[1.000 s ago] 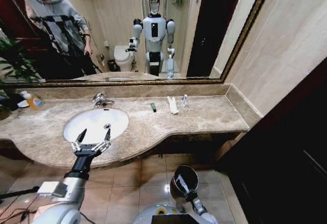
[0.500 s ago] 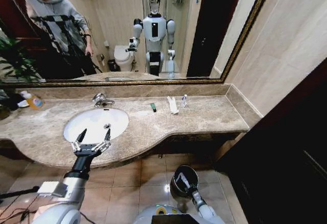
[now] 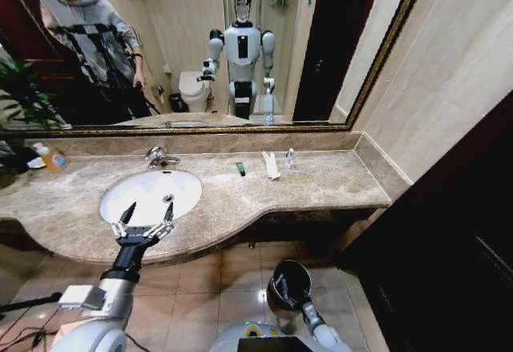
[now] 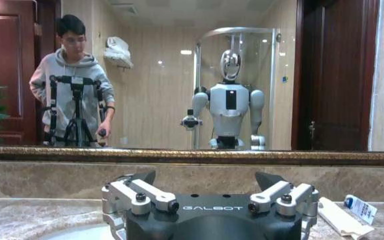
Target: Pick up the trash from the sink and place it in the trash bin.
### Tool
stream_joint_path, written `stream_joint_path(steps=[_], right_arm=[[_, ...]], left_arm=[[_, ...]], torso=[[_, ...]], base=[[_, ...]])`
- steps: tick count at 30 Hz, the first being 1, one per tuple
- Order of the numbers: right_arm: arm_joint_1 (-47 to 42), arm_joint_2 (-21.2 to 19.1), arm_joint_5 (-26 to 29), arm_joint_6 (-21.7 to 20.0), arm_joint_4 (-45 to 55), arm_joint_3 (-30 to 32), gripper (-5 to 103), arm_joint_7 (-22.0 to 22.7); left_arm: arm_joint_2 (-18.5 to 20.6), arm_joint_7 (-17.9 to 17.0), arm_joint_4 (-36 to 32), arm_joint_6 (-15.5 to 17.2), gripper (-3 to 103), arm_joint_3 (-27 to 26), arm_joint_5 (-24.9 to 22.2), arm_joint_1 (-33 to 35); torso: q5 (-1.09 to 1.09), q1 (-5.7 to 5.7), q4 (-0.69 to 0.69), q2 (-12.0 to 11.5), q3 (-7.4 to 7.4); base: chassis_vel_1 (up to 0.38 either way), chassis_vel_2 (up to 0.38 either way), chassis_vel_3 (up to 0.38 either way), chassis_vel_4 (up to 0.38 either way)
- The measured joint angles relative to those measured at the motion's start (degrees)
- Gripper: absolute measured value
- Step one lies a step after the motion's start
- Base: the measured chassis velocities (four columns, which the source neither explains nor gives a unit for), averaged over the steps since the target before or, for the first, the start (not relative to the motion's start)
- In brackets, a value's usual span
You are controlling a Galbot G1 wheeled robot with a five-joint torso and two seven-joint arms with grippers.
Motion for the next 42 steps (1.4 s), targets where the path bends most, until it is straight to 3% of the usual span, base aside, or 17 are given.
stream_joint_path(steps=[5,15,20,22,24,35,42], right_arm=[[-1.33,0.27,0.04,0.0,1.01,-0.01,99,-0.06],[-4.6,0.2,1.1,-0.04,5.49,-0.02,100,-0.13],[-7.93,0.11,0.12,0.66,12.42,0.08,100,6.02],[-10.78,0.01,0.68,0.85,19.58,0.35,100,8.74],[-15.51,-0.43,5.05,0.62,30.37,0.31,100,10.04],[-29.86,-1.75,9.65,-2.02,58.12,0.48,100,8.37],[-33.58,-1.92,10.56,-3.3,68.9,0.36,100,7.26]], left_arm=[[0.0,0.0,0.0,0.0,100,0.0,0.0,0.0],[0.0,0.0,0.0,0.0,100,0.0,0.0,0.0],[0.0,0.0,0.0,0.0,100,0.0,0.0,0.0],[0.0,0.0,0.0,0.0,100,0.0,0.0,0.0],[0.0,0.0,0.0,0.0,100,0.0,0.0,0.0],[0.0,0.0,0.0,0.0,100,0.0,0.0,0.0],[0.0,0.0,0.0,0.0,100,0.0,0.0,0.0]], torso=[[0.0,0.0,0.0,0.0,0.0],[0.0,0.0,0.0,0.0,0.0],[0.01,0.0,0.0,0.0,0.0],[0.0,0.0,-0.01,0.0,0.0],[0.0,0.0,0.01,0.0,0.0],[-0.01,-0.01,-0.01,0.0,0.0],[0.0,-0.01,0.0,0.0,0.0]], base=[[0.0,0.0,0.0,0.0],[0.0,0.0,0.0,0.0],[0.0,0.0,0.0,0.0],[0.0,0.0,0.0,0.0],[0.0,0.0,0.0,0.0],[0.0,0.0,0.0,0.0],[0.0,0.0,0.0,0.0]])
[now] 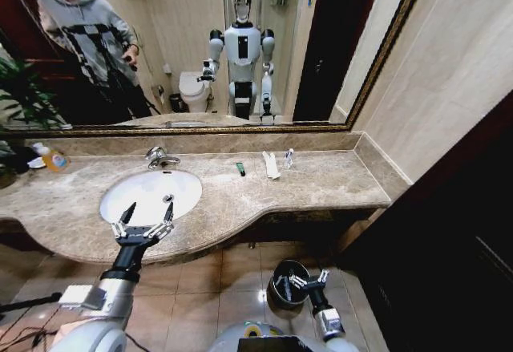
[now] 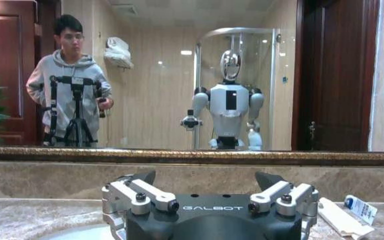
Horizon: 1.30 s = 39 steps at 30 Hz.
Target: Pick up the trash from the sink and place it in the trash bin.
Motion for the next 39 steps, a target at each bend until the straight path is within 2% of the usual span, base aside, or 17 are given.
stream_joint_path(steps=[3,6,7,10,13,15,16,19,29,35,39], right_arm=[[-0.09,-0.22,0.68,-0.99,3.46,-0.02,100,-0.98],[4.11,-0.3,1.38,-4.39,6.81,-0.54,100,-2.28],[4.11,-0.3,1.38,-4.39,6.81,-0.54,100,-2.28],[12.05,-1.05,2.52,-9.21,8.36,-1.72,100,-3.58],[15.6,-1.89,2.99,-10.92,8.21,-2.39,100,-3.94],[22.75,-3.1,4.34,-14.23,6.07,-4.09,100,-4.57],[22.75,-3.1,4.34,-14.23,6.07,-4.09,100,-4.57],[30.26,-3.31,6.2,-17.26,2.39,-6.11,100,-5.08],[44.94,-3.35,12.45,-23.93,-9.78,-10.37,100,-4.79],[52.04,-1.5,12.87,-24.5,-18.69,-11.59,100,-3.52],[54.45,-0.72,12.72,-25.32,-21.21,-12.01,100,-2.68]], left_arm=[[0.0,0.0,0.0,0.0,100,0.0,0.0,0.0],[0.0,0.0,0.0,0.0,100,0.0,0.0,0.0],[0.0,0.0,0.0,0.0,100,0.0,0.0,0.0],[0.0,0.0,0.0,0.0,100,0.0,0.0,0.0],[0.0,0.0,0.0,0.0,100,0.0,0.0,0.0],[0.0,0.0,0.0,0.0,100,0.0,0.0,0.0],[0.0,0.0,0.0,0.0,100,0.0,0.0,0.0],[-0.01,-0.01,0.0,0.0,100,0.0,0.0,0.0],[0.0,0.0,0.0,0.0,100,0.0,0.0,0.0],[0.0,0.01,0.0,0.0,100,0.0,0.0,0.0],[0.0,0.0,0.0,0.0,100,0.0,0.0,0.0]], torso=[[-0.01,0.0,0.0,0.0,0.0],[0.0,0.0,0.0,0.0,0.0],[0.0,0.0,0.0,0.0,0.0],[0.0,0.01,0.0,0.0,0.01],[0.0,0.01,0.01,0.0,0.01],[0.0,0.01,0.01,0.0,0.01],[0.0,0.01,0.01,0.0,0.01],[0.0,0.01,0.01,0.0,0.01],[0.0,0.01,0.01,-0.01,0.01],[-0.01,0.01,0.01,-0.01,0.01],[0.0,0.01,0.01,-0.01,0.01]], base=[[0.0,0.0,0.0,0.0],[0.0,0.0,0.0,0.0],[0.0,0.0,0.0,0.0],[0.0,0.0,0.0,0.0],[0.0,0.0,0.0,0.0],[0.0,0.0,0.0,0.0],[0.0,0.0,0.0,0.0],[0.0,0.0,0.0,0.0],[0.0,0.0,0.0,0.0],[0.0,0.0,0.0,0.0],[0.0,0.0,0.0,0.0]])
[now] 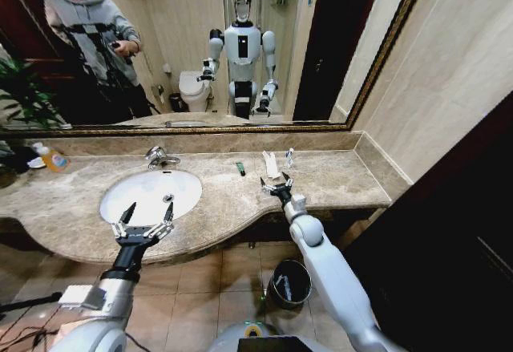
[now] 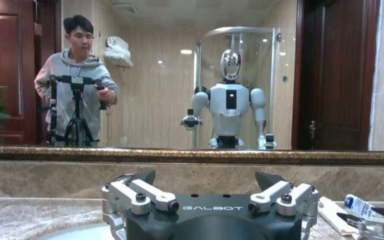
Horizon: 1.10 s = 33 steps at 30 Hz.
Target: Pick up the trash from the sink and place it in the trash bin.
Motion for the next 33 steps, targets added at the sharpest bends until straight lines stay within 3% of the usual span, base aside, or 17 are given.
stream_joint_path(steps=[13,21,27,30,31,33], right_arm=[[5.46,1.14,-0.97,-5.5,-7.44,0.35,101,2.28],[5.63,0.66,-0.59,-6.21,-8.87,0.65,83,1.27],[5.95,0.8,-0.61,-6.14,-9.16,0.61,55,0.85],[5.95,0.83,-0.62,-5.98,-9.18,0.59,50,0.73],[5.85,0.81,-0.61,-5.8,-9.19,0.58,39,0.7],[5.76,0.76,-0.61,-5.69,-9.19,0.57,39,0.7]], left_arm=[[0.0,0.0,0.0,0.0,100,0.0,0.0,0.0],[0.0,0.0,0.0,0.0,100,0.0,0.0,0.0],[0.0,0.0,0.0,0.0,100,0.0,0.0,0.0],[0.0,0.0,0.0,0.0,100,0.0,0.0,0.0],[0.0,0.0,0.0,0.0,100,0.0,0.0,0.0],[0.0,0.0,0.0,0.0,100,0.0,0.0,0.0]], torso=[[0.0,-0.01,0.0,0.0,0.0],[0.0,-0.01,0.0,0.0,-0.01],[0.0,-0.01,0.0,0.0,-0.01],[0.0,-0.01,0.0,0.0,-0.01],[0.0,-0.01,0.0,0.0,-0.01],[0.0,-0.01,0.0,0.0,-0.01]], base=[[0.0,0.0,0.0,0.0],[0.0,0.0,0.0,0.0],[0.0,0.0,0.0,0.0],[0.0,0.0,0.0,0.0],[0.0,0.0,0.0,0.0],[0.0,0.0,0.0,0.0]])
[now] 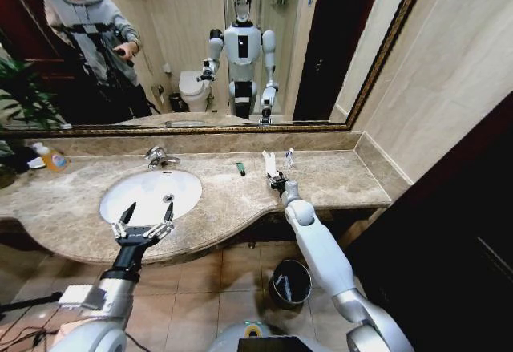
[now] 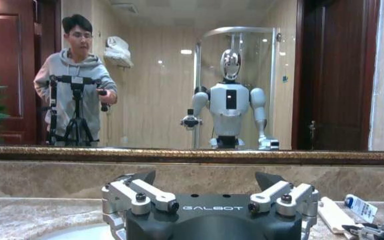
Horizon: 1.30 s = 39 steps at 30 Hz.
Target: Pick up the trash from the sink and place it in the trash bin.
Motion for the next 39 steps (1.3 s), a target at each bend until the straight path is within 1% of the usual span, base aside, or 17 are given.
stream_joint_path(steps=[1,3,4,6,8,9,11,17,21,27,31,32,33,36,37,38,39], right_arm=[[-0.19,-0.13,0.03,0.12,0.07,0.0,28,-0.01],[-0.29,-0.2,0.08,0.14,0.17,0.0,28,-0.01],[-0.45,-0.34,0.24,0.17,0.54,0.0,18,-0.02],[-0.55,-0.4,0.33,0.17,0.74,0.0,18,-0.02],[-0.83,-0.59,0.53,0.18,1.34,-0.01,7,-0.02],[-0.83,-0.59,0.53,0.18,1.34,-0.01,7,-0.02],[-1.33,-0.92,0.94,0.18,2.29,-0.02,1,-0.02],[-4.57,-3.18,4.85,-0.05,8.13,0.17,0,0.23],[-5.98,-4.11,5.31,0.02,10.17,0.6,0,0.24],[-12.81,-7.67,7.2,1.71,17.81,3.09,0,0.18],[-19.66,-9.87,12.15,4.89,25.55,4.66,0,0.28],[-23.57,-10.6,13.66,5.9,29.43,5.07,0,0.24],[-23.57,-10.6,13.66,5.9,29.43,5.07,0,0.24],[-31.31,-10.91,13.52,8.79,34.76,6.04,0,-0.34],[-35.33,-10.55,11.39,11.22,36.71,6.61,0,-0.96],[-35.33,-10.55,11.39,11.22,36.71,6.61,0,-0.96],[-37.11,-10.18,9.85,12.92,37.37,6.85,0,-1.41]], left_arm=[[0.0,0.0,0.0,0.0,100,0.0,0.0,0.0],[0.0,0.0,0.0,0.0,100,0.0,0.0,0.0],[0.0,0.0,0.0,0.0,100,0.0,0.0,0.0],[0.0,0.0,0.0,0.0,100,0.0,0.0,0.0],[0.0,0.0,0.0,0.0,100,0.0,0.0,0.0],[0.0,0.0,0.0,0.0,100,0.0,0.0,0.0],[0.0,0.0,0.0,0.0,100,0.0,0.0,0.0],[0.0,0.0,0.0,0.0,100,0.0,0.0,0.0],[0.0,0.0,0.0,0.0,100,0.0,0.0,0.0],[0.0,0.01,0.0,0.0,100,0.0,0.0,0.0],[0.0,0.0,0.0,0.0,100,0.0,0.0,0.0],[0.0,0.01,0.0,0.0,100,0.0,0.0,0.0],[0.0,0.01,0.0,0.0,100,0.0,0.0,0.0],[0.0,0.0,0.0,0.0,100,0.0,0.0,0.0],[0.0,-0.01,0.0,0.0,100,0.0,0.0,0.0],[0.0,-0.01,0.0,0.0,100,0.0,0.0,0.0],[0.0,0.0,0.0,0.0,100,0.0,0.0,0.0]], torso=[[0.0,0.0,0.0,0.0,0.0],[0.0,0.0,0.0,0.0,0.0],[0.0,0.0,0.0,0.0,0.0],[0.0,0.0,0.0,0.0,0.0],[0.0,0.0,0.0,0.01,0.0],[0.0,0.0,0.0,0.01,0.0],[0.0,0.0,0.0,0.01,0.0],[0.0,0.0,0.0,0.01,0.0],[0.0,0.0,0.0,0.01,0.0],[0.01,0.0,0.0,0.01,0.0],[0.01,0.0,-0.01,0.01,0.0],[0.01,-0.01,0.0,0.01,-0.01],[0.01,-0.01,0.0,0.01,-0.01],[0.01,0.0,-0.01,0.01,-0.01],[0.0,-0.01,-0.01,0.01,-0.01],[0.0,-0.01,-0.01,0.01,-0.01],[0.0,-0.01,-0.02,0.01,-0.01]], base=[[0.0,0.0,0.0,0.0],[0.0,0.0,0.0,0.0],[0.0,0.0,0.0,0.0],[0.0,0.0,0.0,0.0],[0.0,0.0,0.0,0.0],[0.0,0.0,0.0,0.0],[0.0,0.0,0.0,0.0],[0.0,0.0,0.0,0.0],[0.0,0.0,0.0,0.0],[0.0,0.0,0.0,0.0],[0.0,0.0,0.0,0.0],[0.0,0.0,0.0,0.0],[0.0,0.0,0.0,0.0],[0.0,0.0,0.0,0.0],[0.0,0.0,0.0,0.0],[0.0,0.0,0.0,0.0],[0.0,0.0,0.0,0.0]])
